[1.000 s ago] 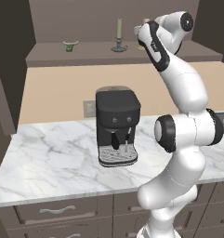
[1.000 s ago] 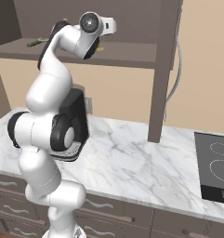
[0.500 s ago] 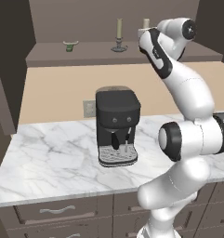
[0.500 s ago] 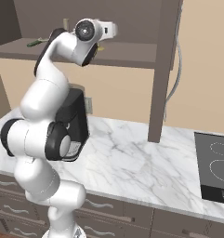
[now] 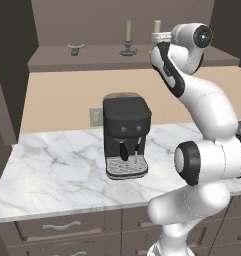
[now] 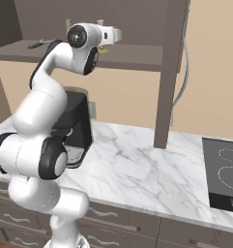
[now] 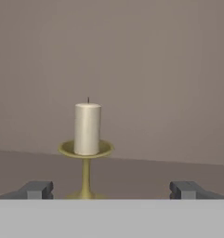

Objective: Pick the candle and candle from the dining table and place them in the open cabinet. Close the cabinet after placing the objects.

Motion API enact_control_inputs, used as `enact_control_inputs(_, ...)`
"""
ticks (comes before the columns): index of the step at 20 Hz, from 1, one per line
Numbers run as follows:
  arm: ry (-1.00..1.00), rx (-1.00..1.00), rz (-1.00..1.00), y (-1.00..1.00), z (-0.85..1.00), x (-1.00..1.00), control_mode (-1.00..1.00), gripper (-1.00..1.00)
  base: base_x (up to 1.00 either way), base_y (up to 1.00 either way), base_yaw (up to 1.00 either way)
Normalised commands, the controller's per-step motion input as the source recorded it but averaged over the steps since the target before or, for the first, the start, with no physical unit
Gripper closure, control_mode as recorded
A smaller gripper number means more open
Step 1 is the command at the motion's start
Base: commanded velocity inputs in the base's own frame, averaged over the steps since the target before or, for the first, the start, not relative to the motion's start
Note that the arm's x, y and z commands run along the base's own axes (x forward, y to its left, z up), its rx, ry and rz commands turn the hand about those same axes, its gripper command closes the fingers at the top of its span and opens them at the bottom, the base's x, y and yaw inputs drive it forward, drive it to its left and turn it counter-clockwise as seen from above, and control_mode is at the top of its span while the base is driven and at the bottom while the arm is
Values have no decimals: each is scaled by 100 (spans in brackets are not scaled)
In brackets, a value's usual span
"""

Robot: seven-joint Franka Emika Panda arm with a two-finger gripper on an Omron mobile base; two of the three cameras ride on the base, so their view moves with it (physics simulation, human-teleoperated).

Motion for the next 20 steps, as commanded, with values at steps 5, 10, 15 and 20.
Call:
enact_control_inputs(5, -4, 0, -5, 0, 1, -50, -100, -100, 0, 0, 0)
enact_control_inputs(10, -11, 0, -3, 0, 4, -55, -100, -100, 0, 0, 0)
enact_control_inputs(15, -8, 0, -3, 0, 7, -54, -100, -100, 0, 0, 0)
enact_control_inputs(20, -4, 0, -3, 0, 7, -55, -100, -100, 0, 0, 0)
